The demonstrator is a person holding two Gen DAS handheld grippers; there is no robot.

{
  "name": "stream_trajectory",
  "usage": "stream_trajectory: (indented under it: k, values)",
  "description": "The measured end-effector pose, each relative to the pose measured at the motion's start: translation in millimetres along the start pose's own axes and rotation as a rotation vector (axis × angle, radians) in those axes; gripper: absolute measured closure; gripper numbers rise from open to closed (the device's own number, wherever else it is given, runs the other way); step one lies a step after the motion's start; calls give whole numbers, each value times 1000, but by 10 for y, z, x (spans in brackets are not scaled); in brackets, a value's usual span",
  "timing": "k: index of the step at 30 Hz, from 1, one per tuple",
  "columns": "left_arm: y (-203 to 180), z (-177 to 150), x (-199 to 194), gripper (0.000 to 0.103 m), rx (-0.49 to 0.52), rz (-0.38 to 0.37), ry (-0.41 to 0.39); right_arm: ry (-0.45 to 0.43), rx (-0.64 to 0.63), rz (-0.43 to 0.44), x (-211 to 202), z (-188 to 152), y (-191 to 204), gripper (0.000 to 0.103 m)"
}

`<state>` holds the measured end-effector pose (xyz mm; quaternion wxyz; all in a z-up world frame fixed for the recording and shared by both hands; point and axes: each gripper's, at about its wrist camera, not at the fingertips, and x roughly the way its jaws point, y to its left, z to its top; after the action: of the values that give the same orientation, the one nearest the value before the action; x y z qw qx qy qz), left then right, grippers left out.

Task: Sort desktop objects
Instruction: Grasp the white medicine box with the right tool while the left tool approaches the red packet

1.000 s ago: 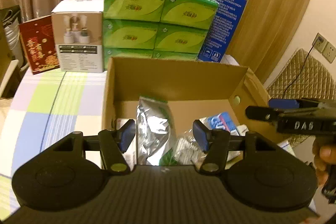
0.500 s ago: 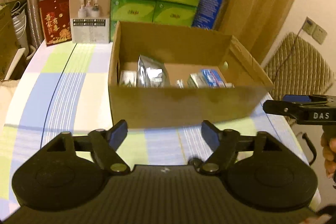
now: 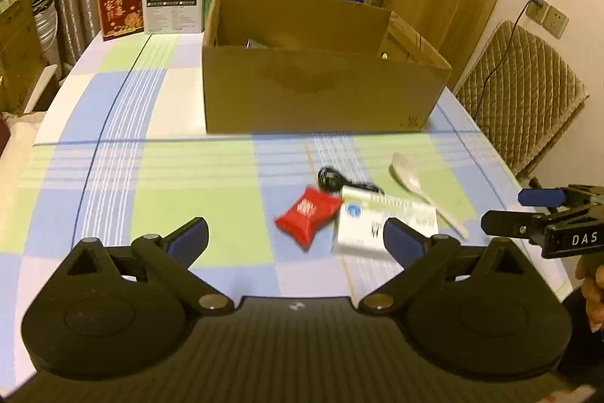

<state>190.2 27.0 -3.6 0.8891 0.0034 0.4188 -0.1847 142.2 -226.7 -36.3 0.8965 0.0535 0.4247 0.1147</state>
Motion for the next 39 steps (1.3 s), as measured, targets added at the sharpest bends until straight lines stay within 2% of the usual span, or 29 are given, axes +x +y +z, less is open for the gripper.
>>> stream_trajectory:
  k: [12, 23, 31, 39]
  values:
    - [-47, -416, -262, 3, 39, 33, 32, 31, 15, 61, -214, -302, 101, 2]
    - [-49, -594, -224, 3, 64, 31, 54, 56, -19, 49, -238, -426, 128, 2]
    - [-47, -584, -138, 7, 95, -11, 83, 73, -96, 45, -144, -325, 179, 2]
    - [-32, -456, -11, 7, 144, -19, 97, 107, -262, 68, 15, -223, 279, 2]
